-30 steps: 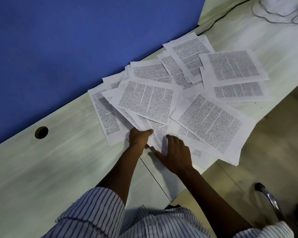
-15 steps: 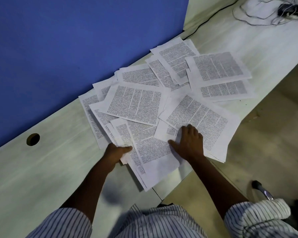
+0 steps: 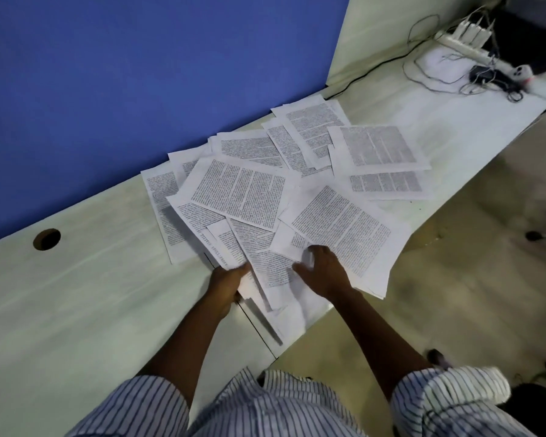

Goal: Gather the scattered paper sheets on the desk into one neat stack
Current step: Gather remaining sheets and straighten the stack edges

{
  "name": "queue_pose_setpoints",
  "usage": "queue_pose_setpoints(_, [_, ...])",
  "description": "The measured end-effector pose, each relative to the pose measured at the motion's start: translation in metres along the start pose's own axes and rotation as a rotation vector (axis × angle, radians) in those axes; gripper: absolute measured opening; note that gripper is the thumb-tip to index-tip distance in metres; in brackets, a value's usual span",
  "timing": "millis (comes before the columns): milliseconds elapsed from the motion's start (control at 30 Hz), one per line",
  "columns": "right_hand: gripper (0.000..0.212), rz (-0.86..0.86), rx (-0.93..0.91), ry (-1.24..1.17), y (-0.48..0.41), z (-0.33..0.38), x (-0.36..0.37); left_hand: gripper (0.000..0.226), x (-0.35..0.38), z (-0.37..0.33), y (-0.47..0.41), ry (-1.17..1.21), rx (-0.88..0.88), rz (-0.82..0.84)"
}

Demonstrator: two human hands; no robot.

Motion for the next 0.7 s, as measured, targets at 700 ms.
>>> queue_pose_setpoints(700, [0.070,-0.163,0.097,0.121,-0.145,-0.076,-0.127,0.046,0.014,0.012,-0.011,0.188,0.104,0.004])
Point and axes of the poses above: each hand's wrist, its own y-axis away from the middle knuckle, its own x-axis out of the palm, z = x × y, the point moved 8 cm from there along -y, towards the middle knuckle, and after that the axes turned 10 degrees about x, right-handed, at the moved point
